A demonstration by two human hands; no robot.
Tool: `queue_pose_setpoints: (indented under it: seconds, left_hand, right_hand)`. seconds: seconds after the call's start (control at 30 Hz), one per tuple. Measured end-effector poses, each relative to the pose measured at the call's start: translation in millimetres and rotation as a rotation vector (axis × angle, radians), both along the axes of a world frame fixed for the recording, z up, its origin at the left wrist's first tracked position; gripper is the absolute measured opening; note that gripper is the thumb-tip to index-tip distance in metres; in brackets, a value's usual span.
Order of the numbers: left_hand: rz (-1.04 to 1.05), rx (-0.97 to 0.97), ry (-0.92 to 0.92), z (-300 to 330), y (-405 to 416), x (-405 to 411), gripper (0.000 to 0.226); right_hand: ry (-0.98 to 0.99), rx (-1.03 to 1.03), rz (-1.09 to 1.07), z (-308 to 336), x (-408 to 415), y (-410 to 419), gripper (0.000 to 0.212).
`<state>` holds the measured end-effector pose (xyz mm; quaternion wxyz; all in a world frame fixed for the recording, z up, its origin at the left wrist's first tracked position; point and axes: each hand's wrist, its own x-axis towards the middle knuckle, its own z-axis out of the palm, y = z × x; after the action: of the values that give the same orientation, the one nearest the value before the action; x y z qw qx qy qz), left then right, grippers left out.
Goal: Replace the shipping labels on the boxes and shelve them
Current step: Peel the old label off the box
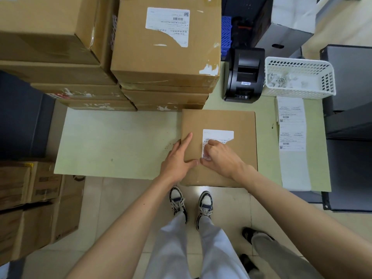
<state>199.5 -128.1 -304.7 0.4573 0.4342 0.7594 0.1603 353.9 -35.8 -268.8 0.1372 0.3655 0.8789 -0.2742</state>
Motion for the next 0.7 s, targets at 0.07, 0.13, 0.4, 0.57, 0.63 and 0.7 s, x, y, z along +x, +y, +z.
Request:
queue_pose_setpoints:
  seconds: [0.07, 0.13, 0.4, 0.57, 0.63, 0.7]
  left_hand:
    - [-0.004, -0.004, -0.001, -1.0, -0.4, 0.0, 0.092]
    - [-0.001, -0.002, 0.0, -1.4, -0.2, -0.2, 0.092]
    - [-0.001, -0.004, -0.001, 1.1, -0.8, 1.0, 0.091]
    - [0.001, -0.015, 0.014, 3.0, 0.6, 2.1, 0.092]
    - [0.004, -0.015, 0.006, 3.2, 0.3, 1.9, 0.092]
    - [0.001, -0.016, 0.003, 4.0, -0.1, 1.9, 0.091]
  right_hand:
    - [-0.006, 0.009, 0.011, -1.3, -0.5, -0.8, 0.024]
    - [-0.011, 0.022, 0.028, -2.9, -1.7, -0.6, 0.023]
    - [-0.014, 0.03, 0.08, 0.4, -2.7, 3.5, 0.026]
    - [-0.044, 0.032, 0.101, -0.1, -5.7, 5.1, 0.021]
    - [-0.044, 0.009, 0.107, 0.0, -5.7, 7.4, 0.018]
    - [-0.023, -0.015, 0.098, -0.7, -4.2, 8.9, 0.018]
